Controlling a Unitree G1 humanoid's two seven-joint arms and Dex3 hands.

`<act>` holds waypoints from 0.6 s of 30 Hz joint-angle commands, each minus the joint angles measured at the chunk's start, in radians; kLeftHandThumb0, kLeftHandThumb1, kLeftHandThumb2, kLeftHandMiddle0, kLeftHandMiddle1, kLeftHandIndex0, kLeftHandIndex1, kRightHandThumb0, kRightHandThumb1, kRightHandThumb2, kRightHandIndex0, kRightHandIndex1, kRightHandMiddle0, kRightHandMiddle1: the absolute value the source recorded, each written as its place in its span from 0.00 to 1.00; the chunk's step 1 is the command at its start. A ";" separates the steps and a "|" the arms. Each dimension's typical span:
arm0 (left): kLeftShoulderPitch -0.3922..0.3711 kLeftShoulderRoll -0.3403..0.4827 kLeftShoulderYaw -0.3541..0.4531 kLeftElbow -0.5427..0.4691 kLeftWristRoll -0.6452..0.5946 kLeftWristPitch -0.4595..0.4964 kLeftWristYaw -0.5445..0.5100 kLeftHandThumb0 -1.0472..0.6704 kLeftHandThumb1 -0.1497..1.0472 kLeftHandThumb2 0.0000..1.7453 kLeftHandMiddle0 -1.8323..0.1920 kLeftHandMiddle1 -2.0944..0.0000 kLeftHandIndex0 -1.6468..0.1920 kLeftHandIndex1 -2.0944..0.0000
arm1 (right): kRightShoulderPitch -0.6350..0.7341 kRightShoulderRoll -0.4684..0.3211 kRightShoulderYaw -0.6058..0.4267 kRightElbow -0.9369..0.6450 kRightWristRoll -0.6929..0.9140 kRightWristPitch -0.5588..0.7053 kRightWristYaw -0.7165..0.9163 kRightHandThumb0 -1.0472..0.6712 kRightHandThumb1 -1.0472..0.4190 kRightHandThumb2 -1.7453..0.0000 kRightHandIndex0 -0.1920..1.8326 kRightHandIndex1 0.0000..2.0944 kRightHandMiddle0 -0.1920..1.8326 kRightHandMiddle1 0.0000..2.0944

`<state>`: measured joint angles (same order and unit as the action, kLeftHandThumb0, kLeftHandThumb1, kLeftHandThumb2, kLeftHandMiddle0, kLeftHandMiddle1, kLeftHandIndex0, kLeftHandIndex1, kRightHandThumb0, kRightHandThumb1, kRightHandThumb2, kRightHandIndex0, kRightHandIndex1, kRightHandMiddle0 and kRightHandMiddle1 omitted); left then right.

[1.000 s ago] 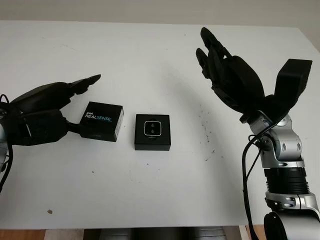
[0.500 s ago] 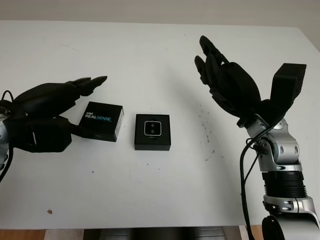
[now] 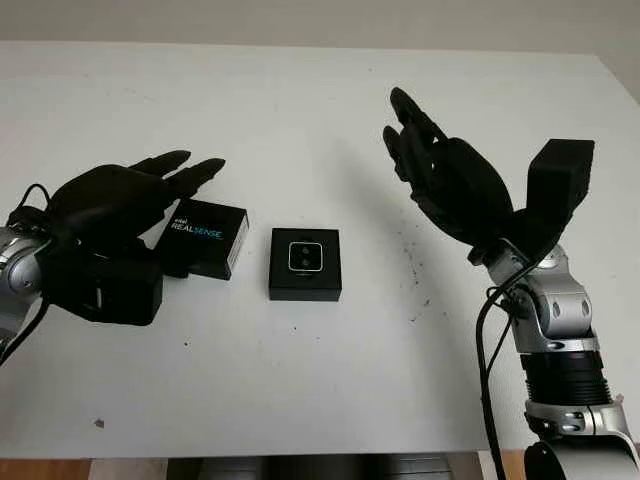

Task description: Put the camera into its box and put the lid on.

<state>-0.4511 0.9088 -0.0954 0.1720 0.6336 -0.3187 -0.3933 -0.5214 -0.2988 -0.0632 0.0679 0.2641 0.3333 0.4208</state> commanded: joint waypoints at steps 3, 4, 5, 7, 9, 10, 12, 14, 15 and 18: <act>-0.019 0.005 -0.008 0.006 -0.018 -0.004 -0.019 0.30 0.83 0.03 0.90 0.97 0.90 0.97 | 0.007 -0.006 0.000 -0.023 -0.005 0.004 0.005 0.22 0.00 0.60 0.00 0.01 0.00 0.02; -0.020 0.004 -0.009 0.007 -0.022 -0.002 -0.024 0.30 0.83 0.03 0.90 0.97 0.90 0.97 | 0.006 -0.005 0.000 -0.021 -0.004 0.003 0.006 0.22 0.00 0.59 0.00 0.02 0.01 0.02; -0.022 0.003 -0.010 0.008 -0.022 0.000 -0.027 0.30 0.83 0.03 0.90 0.97 0.90 0.97 | 0.005 -0.005 -0.001 -0.018 -0.003 0.000 0.010 0.22 0.00 0.59 0.00 0.02 0.01 0.02; -0.027 0.002 -0.015 0.013 -0.022 0.008 -0.037 0.29 0.83 0.03 0.90 0.98 0.90 0.97 | 0.004 -0.005 -0.002 -0.011 -0.003 -0.009 0.020 0.22 0.00 0.59 0.00 0.01 0.00 0.02; -0.034 -0.003 -0.018 0.022 -0.029 0.017 -0.050 0.29 0.84 0.03 0.91 0.98 0.91 0.98 | 0.005 -0.007 -0.001 -0.008 -0.006 -0.019 0.029 0.22 0.00 0.60 0.00 0.01 0.00 0.02; -0.037 -0.007 -0.018 0.032 -0.040 0.018 -0.057 0.29 0.84 0.03 0.92 0.98 0.92 0.98 | 0.005 -0.006 -0.001 -0.008 -0.008 -0.021 0.031 0.22 0.00 0.60 0.00 0.01 0.00 0.02; -0.049 -0.014 -0.021 0.052 -0.065 0.022 -0.080 0.29 0.85 0.03 0.92 0.98 0.92 0.98 | 0.008 -0.004 -0.003 -0.013 -0.010 -0.021 0.029 0.22 0.00 0.60 0.00 0.02 0.00 0.02; -0.064 -0.020 -0.026 0.076 -0.084 0.021 -0.097 0.29 0.85 0.03 0.92 0.98 0.93 0.98 | 0.010 -0.004 -0.003 -0.017 -0.012 -0.021 0.028 0.22 0.00 0.60 0.00 0.02 0.00 0.02; -0.073 -0.024 -0.030 0.086 -0.089 0.024 -0.105 0.29 0.85 0.03 0.92 0.98 0.93 0.98 | 0.011 -0.004 -0.002 -0.020 -0.011 -0.017 0.028 0.22 0.00 0.60 0.00 0.02 0.00 0.02; -0.099 -0.037 -0.044 0.113 -0.090 0.027 -0.109 0.30 0.84 0.03 0.91 0.97 0.91 0.97 | 0.016 -0.004 -0.002 -0.027 -0.011 -0.014 0.027 0.23 0.00 0.60 0.00 0.02 0.00 0.02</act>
<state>-0.5267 0.8829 -0.1292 0.2734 0.5469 -0.2916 -0.5004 -0.5171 -0.2990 -0.0632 0.0668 0.2536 0.3238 0.4482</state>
